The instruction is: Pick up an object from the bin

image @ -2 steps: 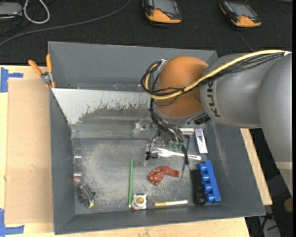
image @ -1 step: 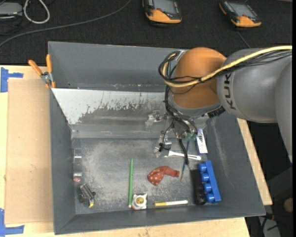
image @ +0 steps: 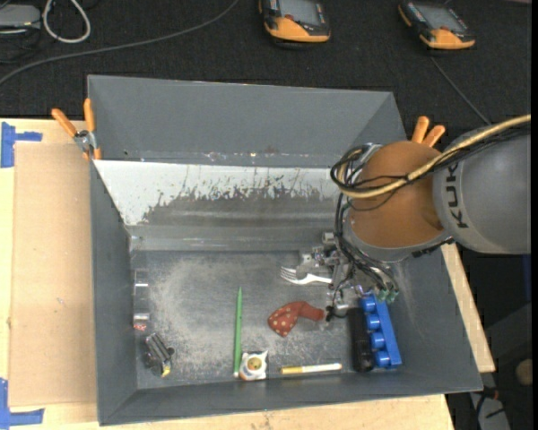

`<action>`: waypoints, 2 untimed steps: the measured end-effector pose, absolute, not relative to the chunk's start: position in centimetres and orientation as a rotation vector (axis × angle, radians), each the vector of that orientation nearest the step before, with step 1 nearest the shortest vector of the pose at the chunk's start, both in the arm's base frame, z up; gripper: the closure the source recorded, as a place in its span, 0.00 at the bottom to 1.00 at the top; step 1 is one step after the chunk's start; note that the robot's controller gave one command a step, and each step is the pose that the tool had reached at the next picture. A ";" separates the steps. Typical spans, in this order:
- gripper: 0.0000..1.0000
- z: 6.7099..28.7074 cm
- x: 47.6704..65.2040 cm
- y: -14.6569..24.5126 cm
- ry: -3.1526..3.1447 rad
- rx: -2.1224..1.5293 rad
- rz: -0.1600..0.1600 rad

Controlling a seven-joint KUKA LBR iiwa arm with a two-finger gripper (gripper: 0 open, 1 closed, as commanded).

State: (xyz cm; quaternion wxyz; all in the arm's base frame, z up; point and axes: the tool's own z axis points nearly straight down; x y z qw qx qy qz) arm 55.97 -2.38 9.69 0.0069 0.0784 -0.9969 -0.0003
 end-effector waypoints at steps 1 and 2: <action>0.00 7.3 53.5 -2.4 -3.083 0.628 -0.009; 1.00 7.1 53.9 -0.1 -3.122 0.337 -0.006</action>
Offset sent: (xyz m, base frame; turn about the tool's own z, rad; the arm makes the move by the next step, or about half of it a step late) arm -0.0219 0.0219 -0.0269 -0.0587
